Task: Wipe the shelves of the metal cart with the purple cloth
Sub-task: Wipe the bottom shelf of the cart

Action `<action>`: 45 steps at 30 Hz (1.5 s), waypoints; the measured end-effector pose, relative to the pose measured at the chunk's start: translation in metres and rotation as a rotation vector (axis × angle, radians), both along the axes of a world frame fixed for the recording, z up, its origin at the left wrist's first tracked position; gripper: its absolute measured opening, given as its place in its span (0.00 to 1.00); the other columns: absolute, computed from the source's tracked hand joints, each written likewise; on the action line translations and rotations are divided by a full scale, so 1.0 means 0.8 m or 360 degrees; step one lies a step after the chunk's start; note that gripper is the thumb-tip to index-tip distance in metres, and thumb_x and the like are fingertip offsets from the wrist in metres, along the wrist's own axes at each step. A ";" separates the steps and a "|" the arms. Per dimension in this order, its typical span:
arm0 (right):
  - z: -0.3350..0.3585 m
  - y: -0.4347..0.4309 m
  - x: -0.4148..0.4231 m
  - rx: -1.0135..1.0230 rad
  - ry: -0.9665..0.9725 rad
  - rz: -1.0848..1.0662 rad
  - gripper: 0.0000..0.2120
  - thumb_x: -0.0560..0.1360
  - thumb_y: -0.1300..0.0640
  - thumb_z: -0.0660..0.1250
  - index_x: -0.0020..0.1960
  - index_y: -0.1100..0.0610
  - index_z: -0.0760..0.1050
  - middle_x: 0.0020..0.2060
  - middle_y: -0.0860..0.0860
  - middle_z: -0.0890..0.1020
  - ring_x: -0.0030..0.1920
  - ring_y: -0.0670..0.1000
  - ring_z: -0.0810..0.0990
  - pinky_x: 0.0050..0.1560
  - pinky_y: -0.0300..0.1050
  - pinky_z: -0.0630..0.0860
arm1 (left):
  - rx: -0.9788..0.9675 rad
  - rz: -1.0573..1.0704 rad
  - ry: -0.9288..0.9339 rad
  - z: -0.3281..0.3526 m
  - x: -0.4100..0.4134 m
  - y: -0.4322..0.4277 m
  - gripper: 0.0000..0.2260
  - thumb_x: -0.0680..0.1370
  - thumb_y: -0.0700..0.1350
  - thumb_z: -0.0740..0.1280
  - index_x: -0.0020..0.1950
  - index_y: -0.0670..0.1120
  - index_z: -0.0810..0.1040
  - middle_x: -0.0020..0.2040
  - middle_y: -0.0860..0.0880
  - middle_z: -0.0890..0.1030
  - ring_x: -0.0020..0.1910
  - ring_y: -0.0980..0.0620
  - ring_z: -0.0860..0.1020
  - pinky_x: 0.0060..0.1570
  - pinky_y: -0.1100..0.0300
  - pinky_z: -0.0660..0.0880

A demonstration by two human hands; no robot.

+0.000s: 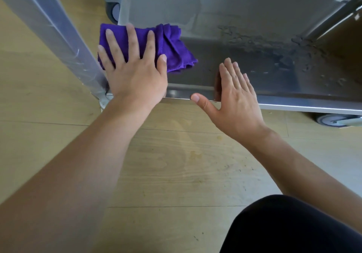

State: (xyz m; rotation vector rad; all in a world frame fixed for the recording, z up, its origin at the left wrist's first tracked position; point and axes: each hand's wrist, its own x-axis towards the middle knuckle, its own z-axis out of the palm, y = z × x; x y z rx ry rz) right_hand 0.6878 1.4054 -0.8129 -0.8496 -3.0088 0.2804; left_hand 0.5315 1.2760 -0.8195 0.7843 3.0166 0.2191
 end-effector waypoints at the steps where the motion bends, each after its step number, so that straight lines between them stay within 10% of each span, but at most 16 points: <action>1: 0.000 0.002 0.000 -0.0033 0.0019 -0.0002 0.50 0.72 0.25 0.48 0.80 0.60 0.47 0.80 0.53 0.47 0.79 0.50 0.42 0.79 0.47 0.42 | -0.0004 -0.0026 0.0020 0.000 0.005 0.007 0.26 0.81 0.60 0.43 0.79 0.55 0.47 0.80 0.46 0.44 0.76 0.35 0.40 0.73 0.38 0.38; 13: 0.007 0.013 -0.005 -0.0393 0.0248 -0.0061 0.52 0.68 0.25 0.57 0.78 0.62 0.55 0.77 0.57 0.61 0.78 0.55 0.55 0.77 0.56 0.55 | 0.0590 -0.0491 -0.0294 0.017 0.033 0.027 0.22 0.83 0.49 0.51 0.77 0.48 0.60 0.79 0.48 0.55 0.78 0.46 0.49 0.76 0.50 0.46; 19: 0.038 -0.002 -0.055 0.0024 0.0427 0.0326 0.25 0.82 0.47 0.55 0.78 0.48 0.57 0.78 0.52 0.60 0.78 0.61 0.52 0.76 0.66 0.50 | 0.0761 -0.0013 -0.0047 0.004 0.034 -0.017 0.21 0.82 0.42 0.53 0.74 0.35 0.62 0.77 0.38 0.58 0.76 0.41 0.57 0.74 0.46 0.59; 24: 0.019 0.014 -0.123 0.0129 -0.0096 0.0889 0.23 0.83 0.41 0.45 0.78 0.36 0.50 0.79 0.43 0.53 0.79 0.54 0.50 0.75 0.61 0.50 | 0.0780 -0.0053 -0.0091 0.002 0.034 -0.016 0.22 0.80 0.38 0.55 0.74 0.34 0.60 0.76 0.38 0.59 0.76 0.43 0.58 0.73 0.48 0.60; 29: 0.009 0.085 -0.150 0.0153 0.0014 0.0284 0.24 0.81 0.38 0.49 0.77 0.36 0.55 0.78 0.41 0.56 0.78 0.53 0.55 0.73 0.59 0.57 | 0.0569 -0.0187 0.0014 -0.006 0.034 -0.025 0.22 0.79 0.36 0.57 0.73 0.34 0.63 0.75 0.37 0.61 0.75 0.41 0.61 0.74 0.49 0.58; 34: 0.013 0.050 -0.170 -0.0283 0.0234 0.0044 0.23 0.82 0.52 0.52 0.76 0.47 0.63 0.79 0.50 0.56 0.78 0.56 0.54 0.77 0.49 0.50 | 0.0624 -0.0109 -0.0027 -0.006 0.033 -0.020 0.21 0.79 0.35 0.56 0.73 0.33 0.63 0.75 0.37 0.62 0.76 0.43 0.59 0.76 0.52 0.52; 38: 0.025 0.016 -0.157 -0.0426 0.0267 0.0589 0.24 0.78 0.65 0.56 0.72 0.53 0.71 0.77 0.52 0.62 0.75 0.55 0.62 0.74 0.41 0.55 | 0.0680 -0.0077 -0.0057 -0.003 0.033 -0.019 0.24 0.78 0.34 0.57 0.73 0.33 0.61 0.75 0.38 0.61 0.76 0.42 0.59 0.75 0.53 0.52; 41: 0.017 0.021 -0.152 0.0027 0.0178 0.0907 0.23 0.79 0.56 0.55 0.73 0.45 0.69 0.75 0.43 0.65 0.72 0.57 0.66 0.70 0.56 0.66 | 0.0737 -0.0058 -0.0036 -0.002 0.034 -0.019 0.24 0.77 0.32 0.58 0.73 0.32 0.62 0.74 0.37 0.63 0.74 0.40 0.62 0.75 0.51 0.56; 45: 0.006 0.037 -0.146 0.0107 0.0120 0.0869 0.22 0.83 0.48 0.51 0.76 0.41 0.60 0.77 0.40 0.60 0.78 0.55 0.55 0.74 0.54 0.54 | 0.0711 -0.0113 -0.0034 -0.001 0.036 -0.023 0.24 0.77 0.32 0.57 0.74 0.32 0.61 0.74 0.37 0.63 0.74 0.40 0.62 0.74 0.50 0.57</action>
